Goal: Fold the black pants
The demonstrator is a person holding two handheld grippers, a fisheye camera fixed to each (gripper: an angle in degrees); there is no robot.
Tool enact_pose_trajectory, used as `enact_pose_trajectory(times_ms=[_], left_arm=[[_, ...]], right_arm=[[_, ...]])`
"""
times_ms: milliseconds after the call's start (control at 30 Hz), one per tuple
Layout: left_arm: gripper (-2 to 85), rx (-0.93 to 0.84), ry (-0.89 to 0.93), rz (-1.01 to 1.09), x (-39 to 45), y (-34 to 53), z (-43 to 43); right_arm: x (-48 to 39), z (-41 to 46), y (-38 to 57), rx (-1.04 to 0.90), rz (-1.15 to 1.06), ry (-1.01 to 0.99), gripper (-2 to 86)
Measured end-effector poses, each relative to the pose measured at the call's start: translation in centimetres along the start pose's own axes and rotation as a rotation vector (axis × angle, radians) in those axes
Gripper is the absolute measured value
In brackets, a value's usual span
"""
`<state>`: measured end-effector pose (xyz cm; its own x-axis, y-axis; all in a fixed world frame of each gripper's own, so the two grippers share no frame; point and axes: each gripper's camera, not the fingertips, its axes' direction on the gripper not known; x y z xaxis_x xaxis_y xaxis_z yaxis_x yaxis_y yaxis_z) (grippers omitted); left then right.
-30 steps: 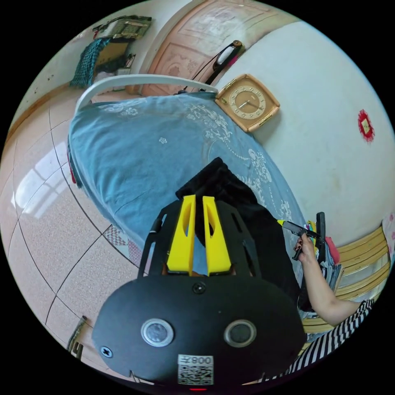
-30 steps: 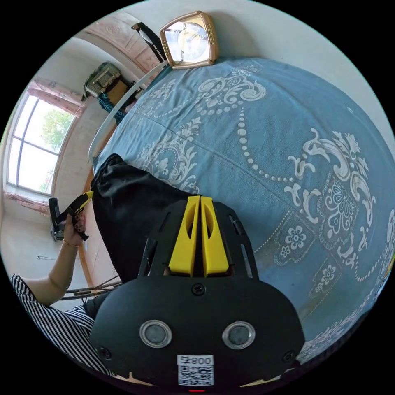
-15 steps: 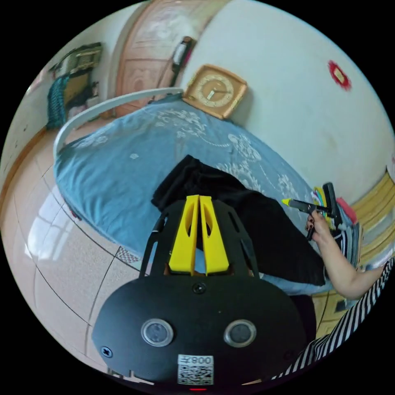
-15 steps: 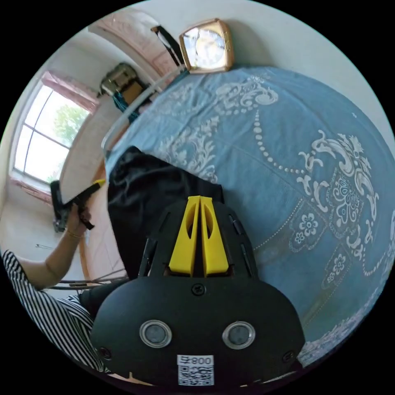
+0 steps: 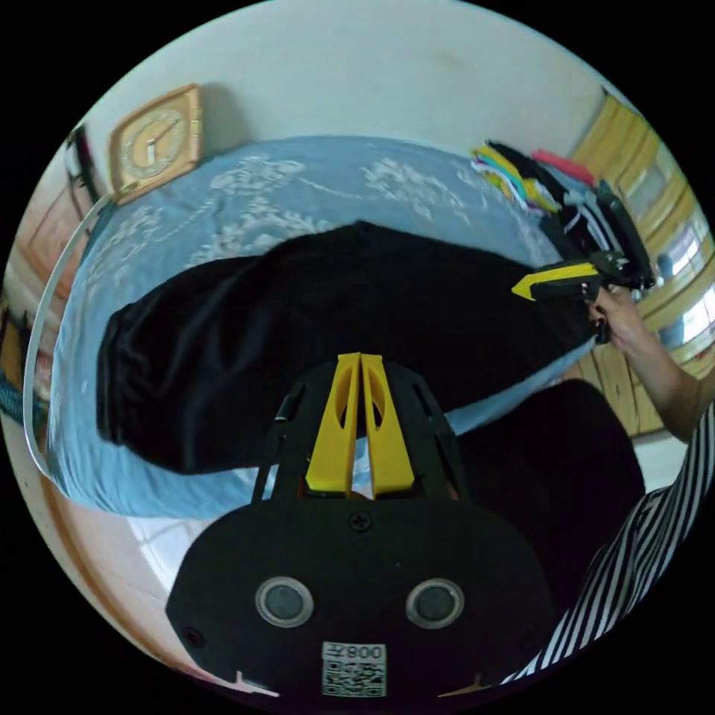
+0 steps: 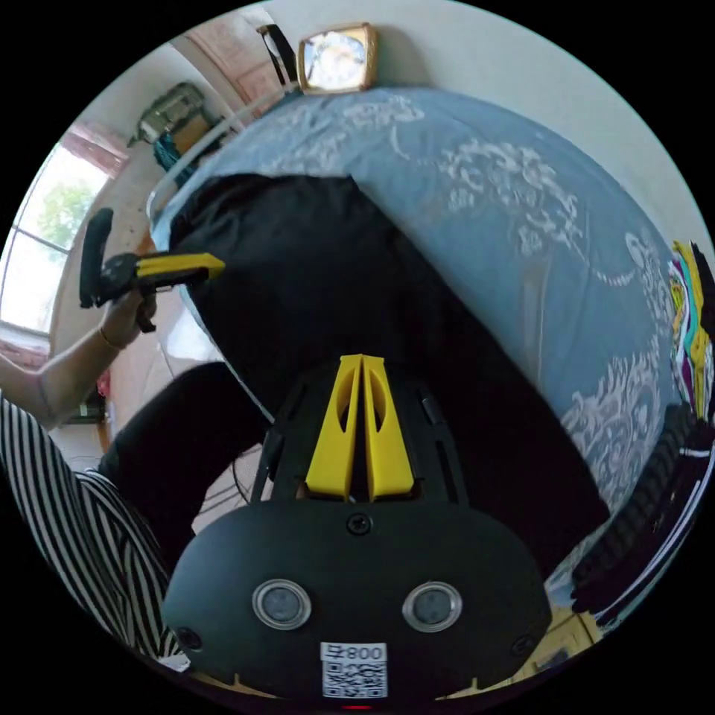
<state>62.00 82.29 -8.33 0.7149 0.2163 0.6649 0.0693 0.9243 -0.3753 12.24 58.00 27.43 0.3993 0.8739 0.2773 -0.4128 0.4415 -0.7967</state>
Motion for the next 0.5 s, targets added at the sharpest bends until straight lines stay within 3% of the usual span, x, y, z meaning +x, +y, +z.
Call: enact_pose_trajectory(times_ms=[33, 67, 200, 333, 500], left_arm=[[0.2, -0.031, -0.01, 0.018, 0.9, -0.3, 1.3], [0.2, -0.021, -0.043, 0.023, 2.4, -0.6, 2.9], [0.2, -0.078, -0.066, 0.056, 6.1, -2.5, 5.8], [0.2, 0.002, -0.054, 0.128, 10.2, -4.9, 6.1], [0.1, 0.054, 0.119, 0.336, 20.0, -11.2, 11.6]], right_arm=[[0.2, 2.0, 1.7, -0.068, 0.015, 0.023, 0.2], [0.3, 2.6, 3.2, 0.016, 0.022, 0.022, 0.1], [1.4, 4.8, 5.4, 0.0, 0.069, -0.028, 0.1], [3.1, 5.2, 10.5, 0.096, 0.131, -0.133, 0.2], [6.8, 6.0, 19.1, 0.216, 0.326, -0.022, 0.2]])
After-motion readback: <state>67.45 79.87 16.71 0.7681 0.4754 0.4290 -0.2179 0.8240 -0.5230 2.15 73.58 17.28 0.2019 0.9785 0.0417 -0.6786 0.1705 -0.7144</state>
